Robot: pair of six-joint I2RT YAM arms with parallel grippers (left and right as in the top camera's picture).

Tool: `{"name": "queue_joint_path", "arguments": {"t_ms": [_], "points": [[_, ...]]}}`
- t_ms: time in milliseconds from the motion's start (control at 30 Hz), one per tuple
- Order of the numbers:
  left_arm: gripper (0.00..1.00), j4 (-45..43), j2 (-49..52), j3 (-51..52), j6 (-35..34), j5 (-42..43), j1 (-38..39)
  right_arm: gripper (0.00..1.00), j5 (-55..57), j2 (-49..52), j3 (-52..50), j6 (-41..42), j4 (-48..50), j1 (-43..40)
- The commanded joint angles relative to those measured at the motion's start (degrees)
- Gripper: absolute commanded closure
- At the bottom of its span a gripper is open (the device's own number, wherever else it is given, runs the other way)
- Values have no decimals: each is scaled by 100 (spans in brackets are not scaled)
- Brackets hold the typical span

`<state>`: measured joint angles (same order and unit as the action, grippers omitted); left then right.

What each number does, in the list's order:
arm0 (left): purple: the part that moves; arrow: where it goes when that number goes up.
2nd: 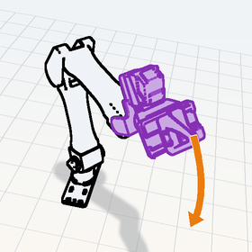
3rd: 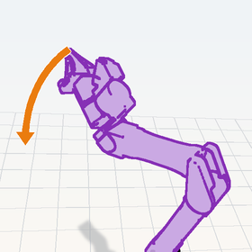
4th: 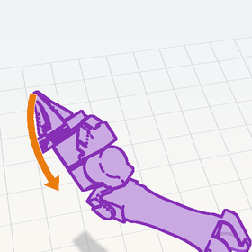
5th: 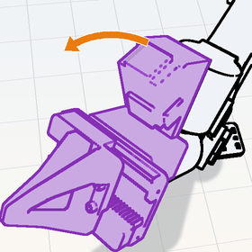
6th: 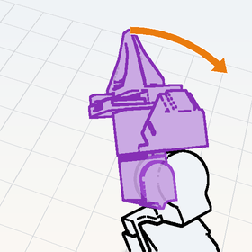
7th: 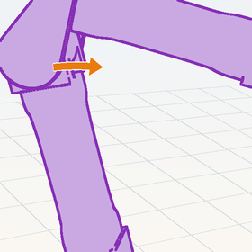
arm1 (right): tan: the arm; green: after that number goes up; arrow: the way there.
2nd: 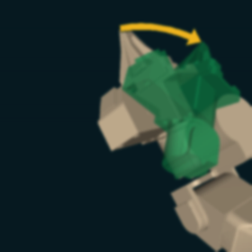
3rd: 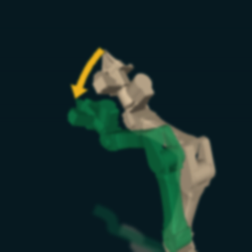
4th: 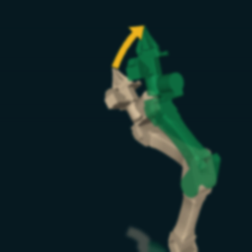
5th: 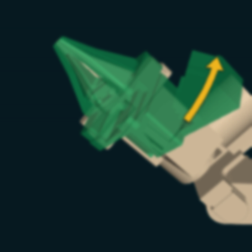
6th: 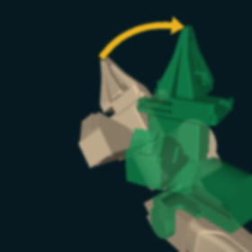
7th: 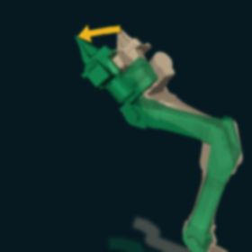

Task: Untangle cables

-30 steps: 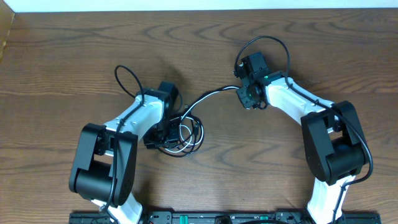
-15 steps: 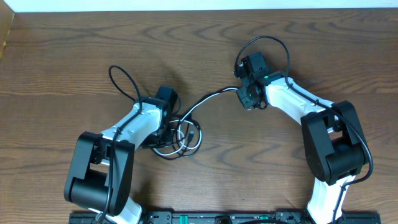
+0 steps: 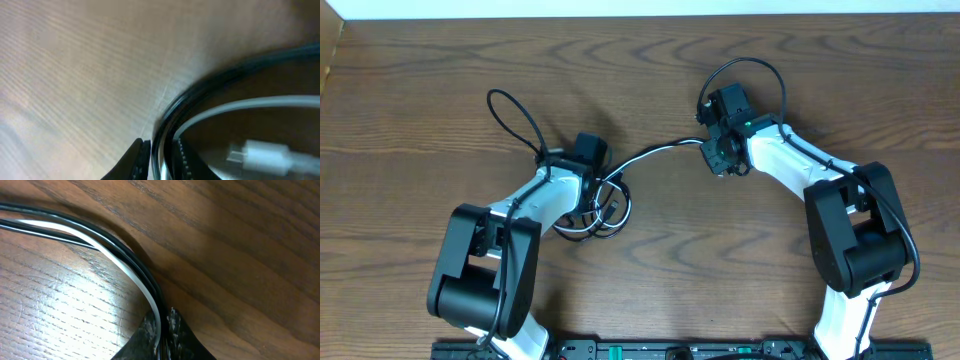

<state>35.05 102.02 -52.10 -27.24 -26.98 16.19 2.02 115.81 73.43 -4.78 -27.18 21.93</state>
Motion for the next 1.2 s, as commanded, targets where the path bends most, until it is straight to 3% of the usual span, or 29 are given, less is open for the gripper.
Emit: {"name": "queue_joint_path", "arguments": {"t_ms": [0,67,167,333,600,1067,1167], "points": [[80,520,-107,-411,-94,155,-26,92,247,315,-199,68,-90,-20],[80,785,-358,-704,-94,407,-26,92,232,315,-199,68,-87,-17],[70,809,-887,-951,-96,1005,-24,92,232,315,-199,68,-87,-20],[70,933,-1401,-953,-94,1222,-24,92,234,315,-199,68,-90,-20],[70,1399,-1322,-658,-98,1224,-24,91,234,315,-199,68,-87,-20],[69,1132,-1165,-177,-588,1252,-24,88,229,317,-199,70,-68,-20],[69,1014,-1161,-70,-634,1467,-24,78,208,315,-199,70,-153,-13]]}}
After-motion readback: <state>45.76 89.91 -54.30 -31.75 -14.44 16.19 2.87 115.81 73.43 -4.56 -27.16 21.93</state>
